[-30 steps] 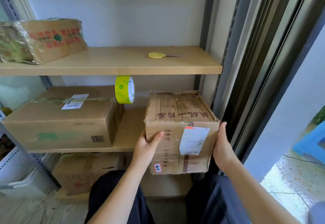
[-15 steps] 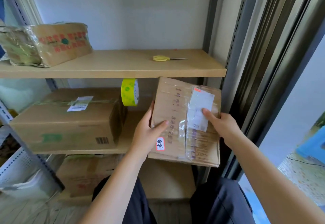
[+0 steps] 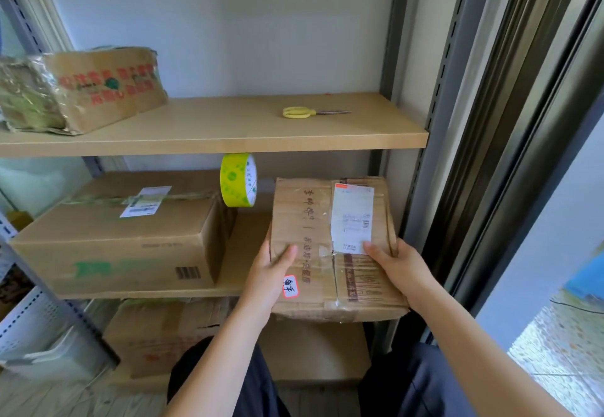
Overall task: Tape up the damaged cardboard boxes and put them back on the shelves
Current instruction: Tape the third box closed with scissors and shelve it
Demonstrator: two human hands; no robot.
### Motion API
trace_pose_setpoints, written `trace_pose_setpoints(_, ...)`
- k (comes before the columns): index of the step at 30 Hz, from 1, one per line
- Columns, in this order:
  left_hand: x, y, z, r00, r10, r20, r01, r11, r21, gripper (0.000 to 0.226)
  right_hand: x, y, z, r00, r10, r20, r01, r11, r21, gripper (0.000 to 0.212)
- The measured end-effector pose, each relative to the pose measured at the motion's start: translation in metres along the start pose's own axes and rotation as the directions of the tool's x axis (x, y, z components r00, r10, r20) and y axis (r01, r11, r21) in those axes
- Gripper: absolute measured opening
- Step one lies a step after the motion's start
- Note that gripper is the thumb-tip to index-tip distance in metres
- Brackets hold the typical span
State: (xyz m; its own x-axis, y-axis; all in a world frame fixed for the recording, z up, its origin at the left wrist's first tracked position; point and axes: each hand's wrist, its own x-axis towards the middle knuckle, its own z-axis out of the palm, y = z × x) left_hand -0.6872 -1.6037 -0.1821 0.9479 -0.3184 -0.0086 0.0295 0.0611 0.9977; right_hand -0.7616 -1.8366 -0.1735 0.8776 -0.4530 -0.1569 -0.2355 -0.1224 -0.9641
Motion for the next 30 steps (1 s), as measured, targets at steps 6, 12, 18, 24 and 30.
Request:
trace_pose_setpoints(6,0.011,0.019,-0.004,0.996,-0.093,0.007,0.093,0.995,-0.022,0.037,0.021,-0.022,0.003,0.996,0.032,-0.086,-0.039,0.996,-0.078,0.041)
trace_pose_setpoints(12,-0.013,-0.032,-0.011,0.999,0.038,0.025,-0.042,0.982,0.186,0.11,0.034,-0.022,-0.009,0.965,0.18,0.191,-0.217,0.956,0.198,0.059)
trace_pose_setpoints(18,0.027,-0.02,0.001,0.951,0.137,-0.278,-0.044,0.948,0.314,0.046,0.012,0.032,0.003,0.917,-0.131,0.375,0.02,0.958,0.287,0.07)
trace_pose_setpoints(24,0.031,-0.025,-0.009,0.98,0.12,-0.161,-0.053,0.928,0.368,0.038,0.03,0.02,0.017,0.989,-0.137,0.049,0.136,0.99,0.022,0.045)
trace_pose_setpoints(30,0.038,-0.035,-0.011,0.973,0.173,-0.151,-0.066,0.841,0.536,0.038,0.047,0.021,0.025,0.983,-0.124,-0.134,0.112,0.989,-0.092,0.018)
